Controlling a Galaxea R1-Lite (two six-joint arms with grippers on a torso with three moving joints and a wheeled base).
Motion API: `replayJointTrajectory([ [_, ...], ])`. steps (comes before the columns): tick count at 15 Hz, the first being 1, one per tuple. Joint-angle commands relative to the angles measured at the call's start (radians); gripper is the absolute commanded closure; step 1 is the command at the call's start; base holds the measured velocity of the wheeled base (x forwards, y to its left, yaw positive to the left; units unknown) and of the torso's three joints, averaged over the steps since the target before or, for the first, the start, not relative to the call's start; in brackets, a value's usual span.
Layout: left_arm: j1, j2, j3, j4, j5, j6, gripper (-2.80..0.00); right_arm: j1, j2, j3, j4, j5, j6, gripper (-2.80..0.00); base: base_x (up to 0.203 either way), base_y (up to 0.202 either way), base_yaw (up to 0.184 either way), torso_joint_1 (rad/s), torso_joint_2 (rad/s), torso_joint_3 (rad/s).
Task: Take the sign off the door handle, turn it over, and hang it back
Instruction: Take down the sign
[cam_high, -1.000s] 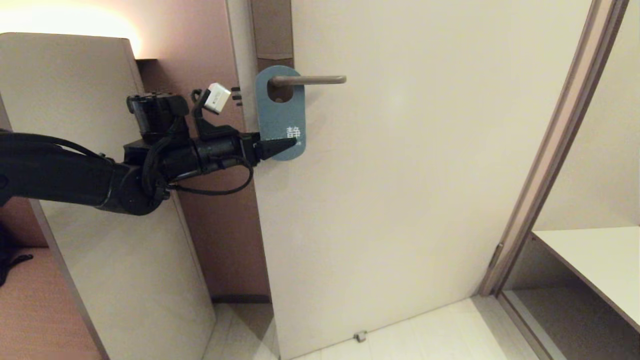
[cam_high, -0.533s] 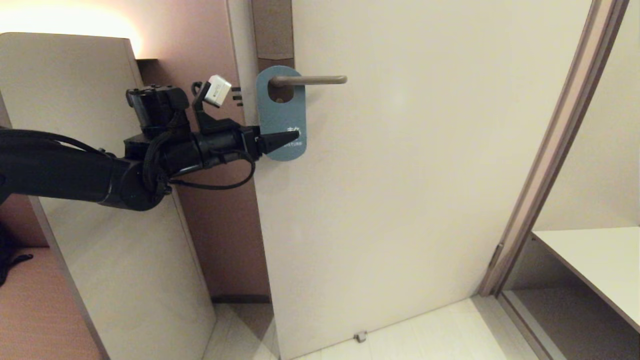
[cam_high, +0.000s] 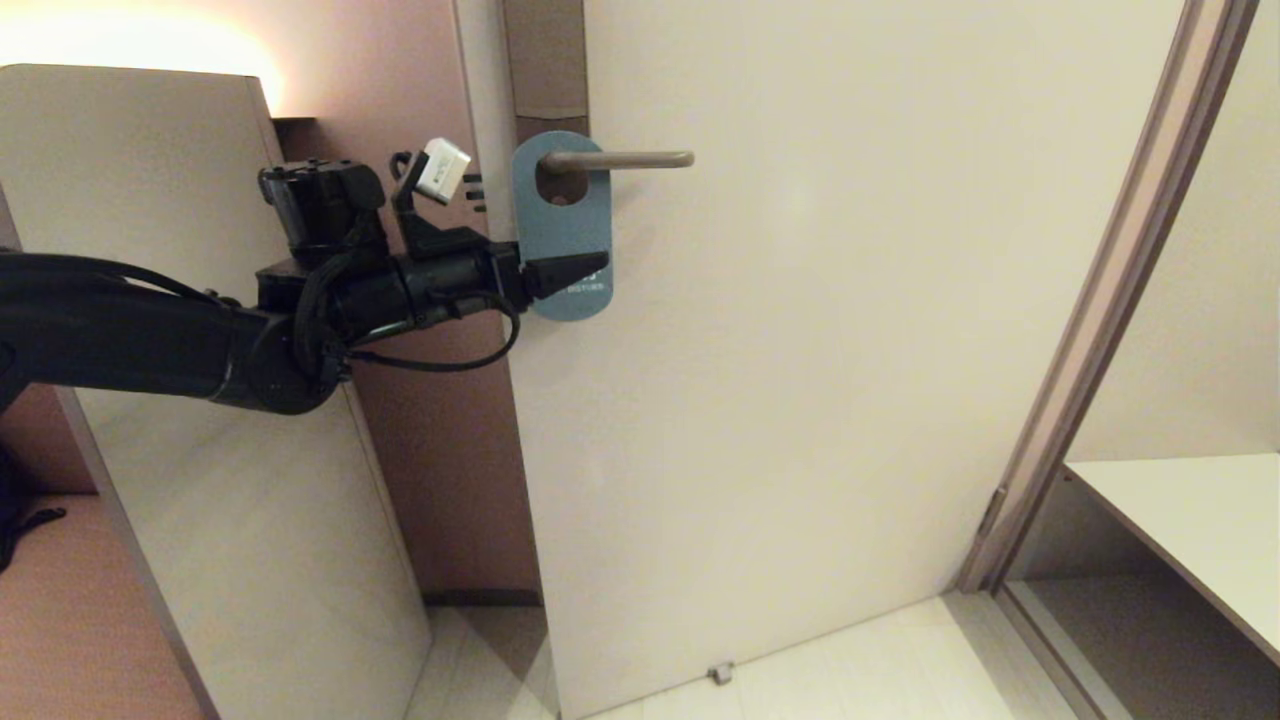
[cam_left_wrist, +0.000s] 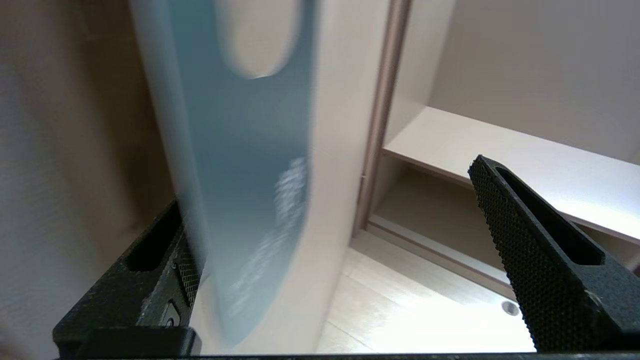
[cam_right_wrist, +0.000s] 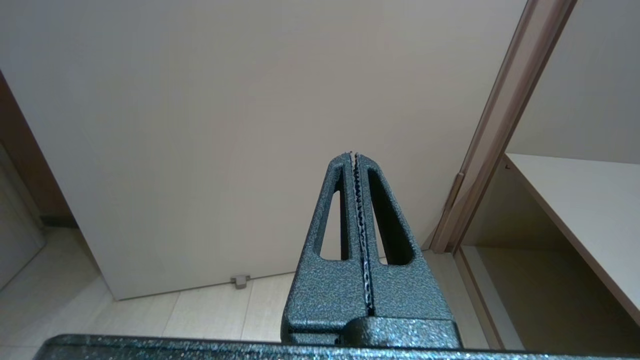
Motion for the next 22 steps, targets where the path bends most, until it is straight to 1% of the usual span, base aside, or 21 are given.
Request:
replayJointTrajectory([
  [1,-0.012,0.003,-0.009,-0.005,-0.002,-0.012,-2.8,0.0,0.001,0.0,0.0,0.0,-0.001,0.0,0.0,0.0,0.0,0.0,0.0,0.0],
  [5,-0.024,0.012,-0.045,-0.004,-0.002,-0.027,-2.8,0.0,0.001,0.0,0.0,0.0,-0.001,0.0,0.0,0.0,0.0,0.0,0.0,0.0],
  [18,-0.026,0.028,-0.046,-0.005,-0.001,-0.022,-2.8,0.0,0.001,0.0,0.0,0.0,-0.001,0.0,0.0,0.0,0.0,0.0,0.0,0.0],
  [19,-0.026,0.037,-0.047,-0.007,0.0,-0.019,-0.62,0.0,0.001,0.0,0.0,0.0,-0.001,0.0,0.0,0.0,0.0,0.0,0.0,0.0],
  [20,-0.025,0.04,-0.05,-0.021,0.001,-0.021,0.0,0.0,0.001,0.0,0.0,0.0,-0.001,0.0,0.0,0.0,0.0,0.0,0.0,0.0],
  [22,-0.025,0.049,-0.056,-0.054,0.002,-0.025,0.0,0.0,0.001,0.0,0.0,0.0,-0.001,0.0,0.0,0.0,0.0,0.0,0.0,0.0],
])
